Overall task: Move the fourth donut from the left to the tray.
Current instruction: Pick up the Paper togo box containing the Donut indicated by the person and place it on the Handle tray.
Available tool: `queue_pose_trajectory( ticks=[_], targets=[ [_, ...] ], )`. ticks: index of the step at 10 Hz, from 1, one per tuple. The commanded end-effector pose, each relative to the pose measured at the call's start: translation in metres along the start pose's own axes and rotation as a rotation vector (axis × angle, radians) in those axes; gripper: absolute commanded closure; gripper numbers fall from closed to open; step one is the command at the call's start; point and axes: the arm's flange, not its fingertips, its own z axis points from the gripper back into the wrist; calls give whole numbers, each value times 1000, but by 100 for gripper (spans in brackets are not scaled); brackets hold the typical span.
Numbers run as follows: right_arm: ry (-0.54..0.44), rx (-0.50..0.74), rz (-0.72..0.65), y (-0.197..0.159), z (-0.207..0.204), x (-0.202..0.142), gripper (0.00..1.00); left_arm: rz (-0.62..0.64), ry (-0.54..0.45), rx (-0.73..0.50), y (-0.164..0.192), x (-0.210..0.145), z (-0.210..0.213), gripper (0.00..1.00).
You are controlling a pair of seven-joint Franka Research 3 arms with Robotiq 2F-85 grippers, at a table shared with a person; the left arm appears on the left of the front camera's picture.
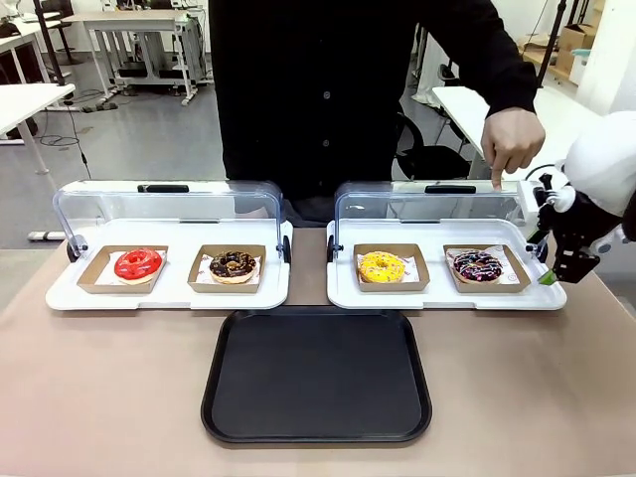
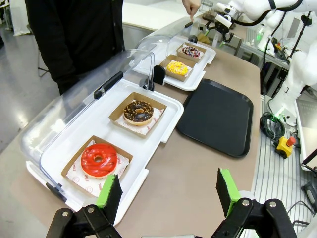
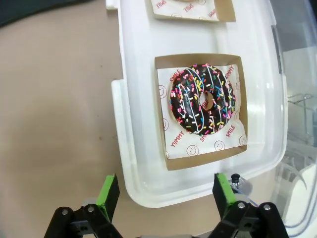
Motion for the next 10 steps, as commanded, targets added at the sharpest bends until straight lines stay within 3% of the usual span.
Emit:
queue_pose_trajectory(
  ticks=[1, 10],
  targets=[
    [18, -40, 52, 0, -15, 3, 0, -22, -28, -3, 1, 1, 1, 0],
    [81, -31, 106, -7, -67, 1, 0, -22, -28, -3, 1, 1, 1, 0]
  ],
)
